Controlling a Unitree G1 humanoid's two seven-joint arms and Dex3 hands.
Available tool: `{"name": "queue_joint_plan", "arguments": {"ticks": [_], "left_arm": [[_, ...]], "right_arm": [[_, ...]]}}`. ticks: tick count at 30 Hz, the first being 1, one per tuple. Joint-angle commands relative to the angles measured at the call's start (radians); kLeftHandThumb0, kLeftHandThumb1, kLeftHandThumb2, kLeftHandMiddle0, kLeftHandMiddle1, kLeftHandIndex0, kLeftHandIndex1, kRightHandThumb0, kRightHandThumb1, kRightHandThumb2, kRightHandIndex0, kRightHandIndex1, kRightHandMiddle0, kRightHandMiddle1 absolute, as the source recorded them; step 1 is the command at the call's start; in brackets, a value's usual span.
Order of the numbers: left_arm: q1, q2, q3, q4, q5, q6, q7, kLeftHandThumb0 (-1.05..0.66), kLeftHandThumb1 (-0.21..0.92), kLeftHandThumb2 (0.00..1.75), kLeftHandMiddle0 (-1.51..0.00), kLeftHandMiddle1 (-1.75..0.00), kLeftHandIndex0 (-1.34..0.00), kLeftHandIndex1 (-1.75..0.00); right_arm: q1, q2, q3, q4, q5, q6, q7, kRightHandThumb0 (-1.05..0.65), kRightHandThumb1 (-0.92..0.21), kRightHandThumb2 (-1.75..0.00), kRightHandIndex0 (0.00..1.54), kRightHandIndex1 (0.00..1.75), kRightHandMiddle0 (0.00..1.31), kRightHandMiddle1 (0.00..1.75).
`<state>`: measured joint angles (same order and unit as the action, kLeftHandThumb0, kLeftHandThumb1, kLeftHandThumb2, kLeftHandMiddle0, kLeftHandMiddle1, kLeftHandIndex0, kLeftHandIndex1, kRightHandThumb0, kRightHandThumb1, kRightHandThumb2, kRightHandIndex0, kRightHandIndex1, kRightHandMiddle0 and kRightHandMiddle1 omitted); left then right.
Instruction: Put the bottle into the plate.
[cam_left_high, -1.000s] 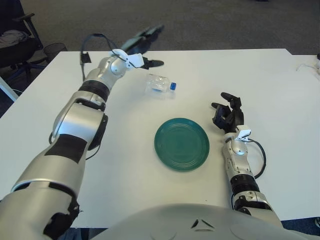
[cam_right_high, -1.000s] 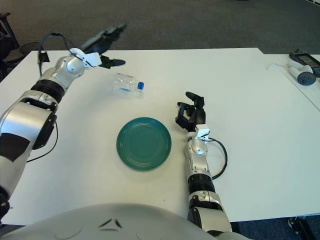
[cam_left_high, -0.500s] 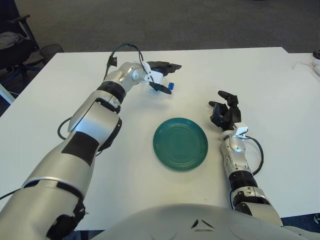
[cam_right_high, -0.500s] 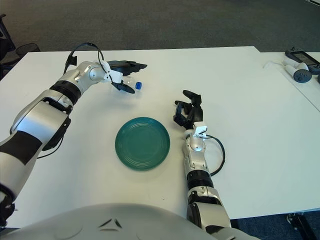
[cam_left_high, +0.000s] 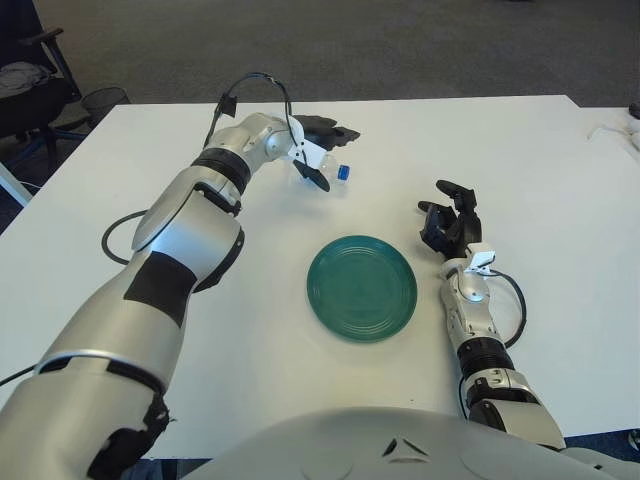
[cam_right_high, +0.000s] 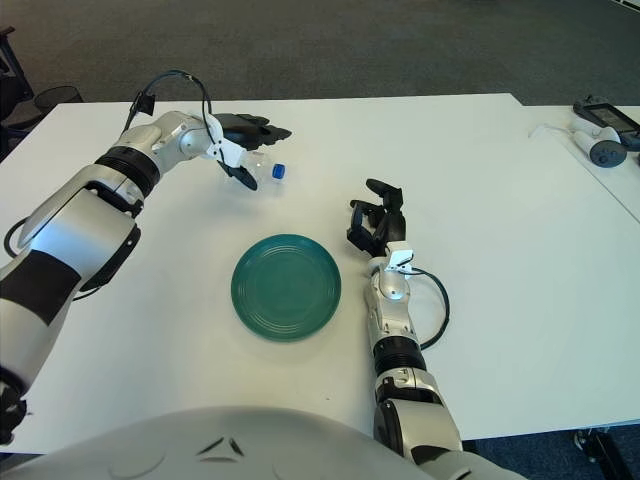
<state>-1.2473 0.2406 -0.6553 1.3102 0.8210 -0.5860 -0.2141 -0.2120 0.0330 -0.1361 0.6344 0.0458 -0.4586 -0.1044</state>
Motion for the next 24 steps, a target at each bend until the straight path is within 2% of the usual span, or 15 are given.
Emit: {"name": "queue_joint_plan", "arguments": {"ticks": [1, 8, 24], "left_arm": [[-0.007, -0.005, -0.044, 0.008, 0.050, 0.022, 0.091, -1.05, 0.77, 0.07, 0.00, 0.00, 0.00, 0.00], [-0.013, -0.006, -0.109, 0.016, 0.119, 0.058, 0.243, -1.05, 0.72, 0.04, 0.00, 0.00, 0.00, 0.00], [-0.023, 0.005, -0.144, 0.026, 0.165, 0.128, 0.493, -1.05, 0.75, 0.05, 0.00, 0.00, 0.00, 0.00]], "right_arm": [[0.070, 0.023, 0.000, 0.076, 0.003, 0.057, -0.006, -0.44, -0.61, -0.97, 0.37, 1.04, 0.00, 1.13], [0.069, 0.025, -0.005, 0.087, 0.012, 0.050, -0.003, -0.44, -0.59, -0.98, 0.39, 1.04, 0.00, 1.13], [0.074, 0.031, -0.019, 0.086, 0.033, 0.059, 0.015, -0.40, -0.59, -0.99, 0.39, 1.03, 0.00, 1.12]]}}
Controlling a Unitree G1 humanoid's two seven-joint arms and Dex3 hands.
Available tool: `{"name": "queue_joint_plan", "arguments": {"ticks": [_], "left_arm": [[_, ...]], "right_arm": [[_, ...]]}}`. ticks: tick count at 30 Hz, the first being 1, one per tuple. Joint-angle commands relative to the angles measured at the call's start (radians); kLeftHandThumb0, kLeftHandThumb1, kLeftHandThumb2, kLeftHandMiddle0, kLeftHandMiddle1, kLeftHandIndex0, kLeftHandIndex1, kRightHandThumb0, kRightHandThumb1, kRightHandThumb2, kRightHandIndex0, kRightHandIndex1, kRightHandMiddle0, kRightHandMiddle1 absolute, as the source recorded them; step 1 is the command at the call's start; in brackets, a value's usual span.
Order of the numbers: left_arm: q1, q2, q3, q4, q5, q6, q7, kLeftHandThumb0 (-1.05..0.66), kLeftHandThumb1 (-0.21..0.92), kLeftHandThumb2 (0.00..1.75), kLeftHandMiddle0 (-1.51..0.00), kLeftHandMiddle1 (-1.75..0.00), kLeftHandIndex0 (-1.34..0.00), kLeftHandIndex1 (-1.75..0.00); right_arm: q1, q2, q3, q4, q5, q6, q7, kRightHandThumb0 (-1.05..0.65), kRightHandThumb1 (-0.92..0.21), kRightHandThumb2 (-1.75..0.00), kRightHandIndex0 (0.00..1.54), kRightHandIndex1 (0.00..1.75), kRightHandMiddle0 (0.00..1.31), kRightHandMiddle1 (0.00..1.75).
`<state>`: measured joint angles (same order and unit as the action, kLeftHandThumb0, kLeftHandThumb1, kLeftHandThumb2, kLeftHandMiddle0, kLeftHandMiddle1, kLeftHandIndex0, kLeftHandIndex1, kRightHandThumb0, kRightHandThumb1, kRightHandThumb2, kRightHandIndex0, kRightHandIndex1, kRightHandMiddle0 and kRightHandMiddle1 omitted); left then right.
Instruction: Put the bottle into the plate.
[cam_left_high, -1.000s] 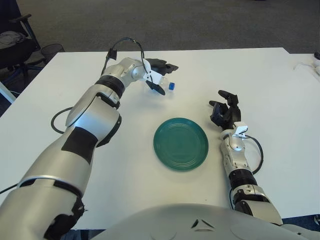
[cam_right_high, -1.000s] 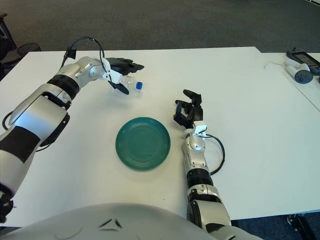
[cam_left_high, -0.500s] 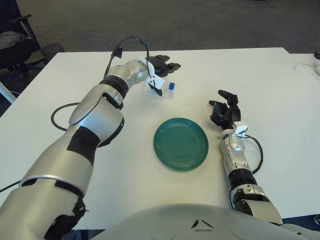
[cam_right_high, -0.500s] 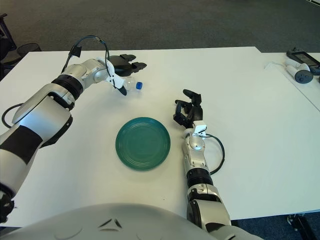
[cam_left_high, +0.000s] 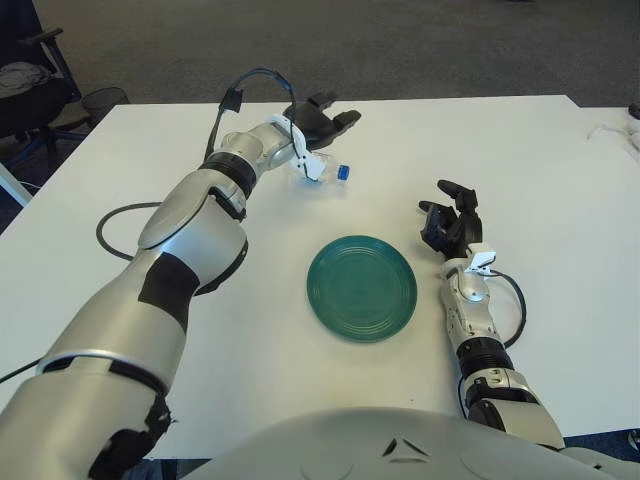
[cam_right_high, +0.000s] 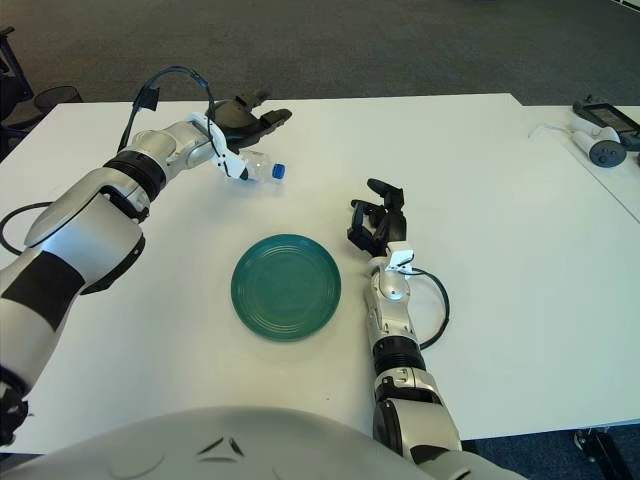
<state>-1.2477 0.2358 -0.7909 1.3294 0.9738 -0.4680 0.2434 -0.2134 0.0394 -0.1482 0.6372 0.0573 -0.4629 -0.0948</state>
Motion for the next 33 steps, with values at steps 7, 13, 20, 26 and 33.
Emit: {"name": "queue_joint_plan", "arguments": {"ticks": [7, 13, 20, 26, 33], "left_arm": [[-0.018, 0.000, -0.017, 0.021, 0.019, 0.034, 0.058, -1.05, 0.77, 0.05, 0.00, 0.00, 0.00, 0.00], [-0.016, -0.009, -0.029, 0.032, 0.030, 0.067, 0.044, -1.05, 0.77, 0.05, 0.00, 0.00, 0.00, 0.00], [0.005, -0.024, -0.021, 0.058, 0.019, 0.115, -0.006, -1.05, 0.77, 0.05, 0.00, 0.00, 0.00, 0.00], [0.025, -0.043, -0.009, 0.067, 0.003, 0.130, -0.077, -1.05, 0.77, 0.05, 0.00, 0.00, 0.00, 0.00], [0.036, -0.060, -0.004, 0.069, -0.003, 0.144, -0.136, -1.05, 0.77, 0.05, 0.00, 0.00, 0.00, 0.00]], "right_arm": [[0.071, 0.025, -0.012, 0.087, 0.026, 0.059, 0.012, -0.40, -0.58, -1.00, 0.40, 1.04, 0.00, 1.15], [0.070, 0.024, -0.013, 0.088, 0.028, 0.057, 0.018, -0.38, -0.59, -1.01, 0.39, 1.03, 0.00, 1.15], [0.067, 0.023, -0.022, 0.099, 0.036, 0.050, 0.032, -0.38, -0.59, -1.02, 0.39, 1.03, 0.00, 1.17], [0.065, 0.022, -0.027, 0.104, 0.034, 0.043, 0.037, -0.39, -0.59, -1.02, 0.37, 1.02, 0.00, 1.17], [0.064, 0.021, -0.029, 0.104, 0.034, 0.045, 0.041, -0.42, -0.59, -1.00, 0.35, 1.03, 0.00, 1.19]]}}
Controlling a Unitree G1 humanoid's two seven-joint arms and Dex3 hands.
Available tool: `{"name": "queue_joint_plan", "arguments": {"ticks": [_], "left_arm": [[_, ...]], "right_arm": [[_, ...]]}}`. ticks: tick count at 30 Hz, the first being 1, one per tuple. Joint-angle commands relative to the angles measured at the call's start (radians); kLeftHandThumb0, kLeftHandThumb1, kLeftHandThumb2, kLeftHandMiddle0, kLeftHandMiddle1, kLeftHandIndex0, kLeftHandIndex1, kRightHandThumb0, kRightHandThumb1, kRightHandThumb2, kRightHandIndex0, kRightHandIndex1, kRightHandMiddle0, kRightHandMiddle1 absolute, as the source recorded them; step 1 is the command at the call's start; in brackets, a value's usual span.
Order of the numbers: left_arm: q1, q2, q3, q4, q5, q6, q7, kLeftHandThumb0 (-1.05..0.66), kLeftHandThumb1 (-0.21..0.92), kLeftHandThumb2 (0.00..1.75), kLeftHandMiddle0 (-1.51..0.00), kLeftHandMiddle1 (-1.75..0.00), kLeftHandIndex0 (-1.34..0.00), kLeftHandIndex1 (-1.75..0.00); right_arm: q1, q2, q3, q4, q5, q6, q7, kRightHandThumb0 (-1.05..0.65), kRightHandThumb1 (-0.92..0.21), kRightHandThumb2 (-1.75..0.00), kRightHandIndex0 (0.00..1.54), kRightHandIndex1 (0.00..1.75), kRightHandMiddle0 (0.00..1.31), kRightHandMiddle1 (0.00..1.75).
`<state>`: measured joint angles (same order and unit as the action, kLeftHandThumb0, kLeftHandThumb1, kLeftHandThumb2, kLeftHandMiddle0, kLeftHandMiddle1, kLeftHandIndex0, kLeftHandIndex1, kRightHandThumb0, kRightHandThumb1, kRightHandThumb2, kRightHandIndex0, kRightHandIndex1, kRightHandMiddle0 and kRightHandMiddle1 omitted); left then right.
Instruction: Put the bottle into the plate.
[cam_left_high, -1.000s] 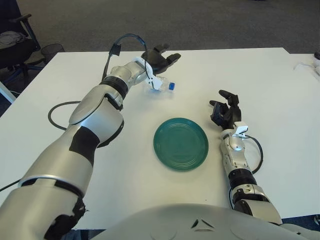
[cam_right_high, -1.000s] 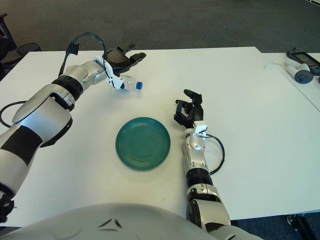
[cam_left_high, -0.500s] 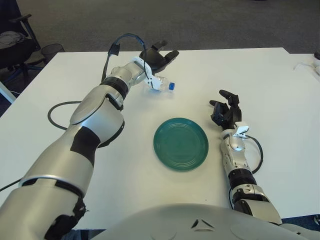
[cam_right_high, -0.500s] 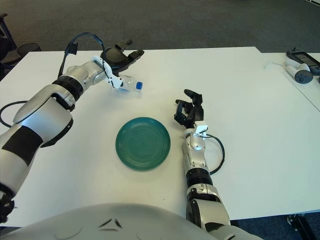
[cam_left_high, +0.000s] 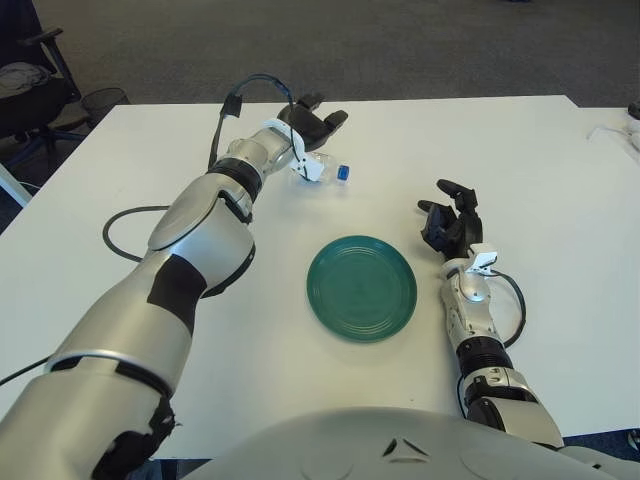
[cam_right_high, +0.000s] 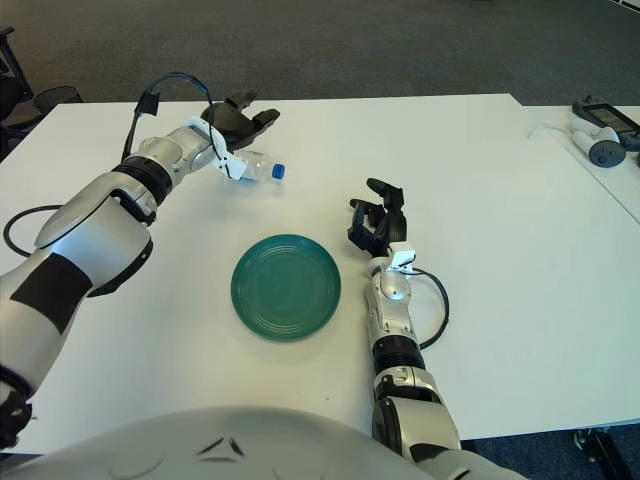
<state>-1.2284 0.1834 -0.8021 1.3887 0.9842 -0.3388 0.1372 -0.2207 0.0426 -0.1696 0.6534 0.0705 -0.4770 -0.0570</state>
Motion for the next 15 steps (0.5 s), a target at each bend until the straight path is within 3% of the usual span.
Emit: {"name": "queue_joint_plan", "arguments": {"ticks": [1, 15], "left_arm": [[0.017, -0.009, 0.009, 0.010, -0.015, 0.016, -0.036, -1.05, 0.78, 0.05, 0.00, 0.00, 0.00, 0.00], [0.052, -0.037, 0.007, 0.017, -0.012, 0.059, -0.090, -1.05, 0.80, 0.05, 0.00, 0.00, 0.00, 0.00]], "right_arm": [[0.071, 0.017, -0.009, 0.088, 0.021, 0.059, 0.004, -0.42, -0.59, -1.00, 0.35, 1.03, 0.00, 1.20], [0.066, 0.017, -0.012, 0.092, 0.022, 0.060, 0.009, -0.43, -0.61, -0.99, 0.31, 1.03, 0.00, 1.22]]}}
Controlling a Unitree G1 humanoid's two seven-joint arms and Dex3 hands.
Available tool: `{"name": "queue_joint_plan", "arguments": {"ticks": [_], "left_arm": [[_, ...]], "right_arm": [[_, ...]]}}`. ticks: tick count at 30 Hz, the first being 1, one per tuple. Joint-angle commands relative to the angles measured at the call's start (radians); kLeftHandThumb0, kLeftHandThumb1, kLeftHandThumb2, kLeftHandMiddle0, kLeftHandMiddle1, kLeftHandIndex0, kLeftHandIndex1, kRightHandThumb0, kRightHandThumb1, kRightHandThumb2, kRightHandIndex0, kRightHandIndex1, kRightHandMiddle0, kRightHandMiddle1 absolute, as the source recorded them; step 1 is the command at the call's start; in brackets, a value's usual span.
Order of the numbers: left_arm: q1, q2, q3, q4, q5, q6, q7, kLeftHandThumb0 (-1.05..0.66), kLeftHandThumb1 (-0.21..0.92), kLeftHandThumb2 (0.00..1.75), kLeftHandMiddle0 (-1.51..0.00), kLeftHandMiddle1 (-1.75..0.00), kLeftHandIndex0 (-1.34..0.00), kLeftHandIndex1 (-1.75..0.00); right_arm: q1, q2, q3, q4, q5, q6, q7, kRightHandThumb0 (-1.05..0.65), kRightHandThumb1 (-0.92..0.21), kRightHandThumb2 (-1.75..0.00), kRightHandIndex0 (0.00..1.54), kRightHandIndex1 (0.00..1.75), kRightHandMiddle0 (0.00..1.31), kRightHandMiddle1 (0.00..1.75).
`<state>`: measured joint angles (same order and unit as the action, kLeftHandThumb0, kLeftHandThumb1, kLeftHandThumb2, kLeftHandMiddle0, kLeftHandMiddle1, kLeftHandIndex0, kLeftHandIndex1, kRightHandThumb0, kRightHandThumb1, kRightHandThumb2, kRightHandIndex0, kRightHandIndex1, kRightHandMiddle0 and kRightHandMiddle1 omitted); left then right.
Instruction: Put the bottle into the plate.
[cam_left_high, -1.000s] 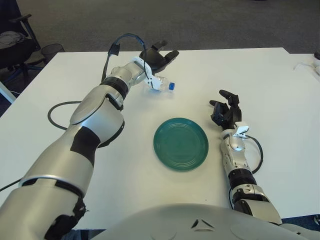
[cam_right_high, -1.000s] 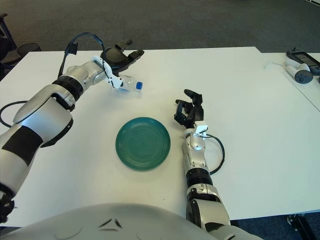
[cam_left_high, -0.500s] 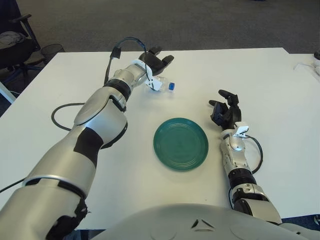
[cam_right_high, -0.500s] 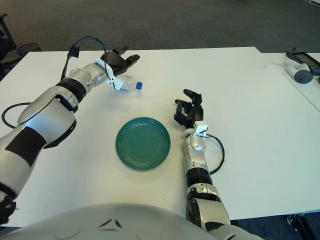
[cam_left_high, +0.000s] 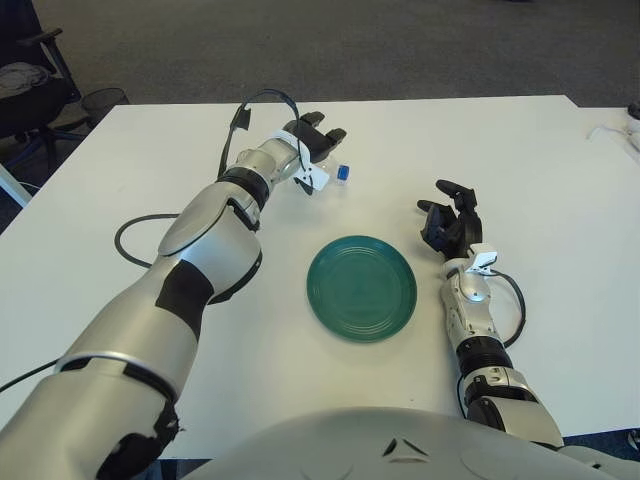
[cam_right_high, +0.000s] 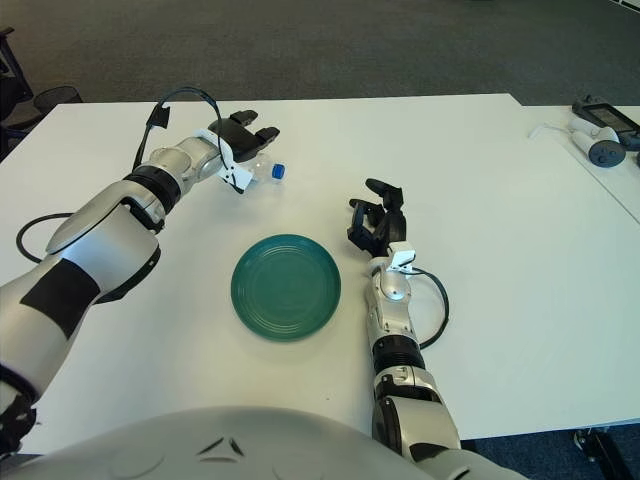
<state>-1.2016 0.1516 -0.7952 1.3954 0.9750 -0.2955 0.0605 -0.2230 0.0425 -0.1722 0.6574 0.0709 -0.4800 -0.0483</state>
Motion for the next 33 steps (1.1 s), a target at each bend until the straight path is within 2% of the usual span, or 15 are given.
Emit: {"name": "queue_joint_plan", "arguments": {"ticks": [1, 22, 33], "left_arm": [[0.027, -0.007, 0.002, 0.011, -0.004, 0.017, -0.018, -1.05, 0.81, 0.05, 0.00, 0.00, 0.00, 0.00], [0.087, -0.054, 0.047, 0.017, -0.048, 0.073, -0.045, -1.05, 0.86, 0.07, 0.00, 0.00, 0.00, 0.00], [0.099, -0.050, 0.142, 0.017, -0.132, 0.126, -0.100, -1.05, 0.89, 0.07, 0.00, 0.00, 0.00, 0.00]], "right_arm": [[0.068, 0.017, -0.009, 0.087, 0.021, 0.064, 0.001, -0.43, -0.61, -0.99, 0.31, 1.03, 0.00, 1.22], [0.053, 0.008, -0.016, 0.123, 0.020, 0.050, 0.009, -0.45, -0.62, -0.97, 0.29, 1.03, 0.00, 1.26], [0.047, 0.004, -0.024, 0.146, 0.023, 0.035, 0.017, -0.45, -0.60, -1.01, 0.28, 1.05, 0.00, 1.37]]}}
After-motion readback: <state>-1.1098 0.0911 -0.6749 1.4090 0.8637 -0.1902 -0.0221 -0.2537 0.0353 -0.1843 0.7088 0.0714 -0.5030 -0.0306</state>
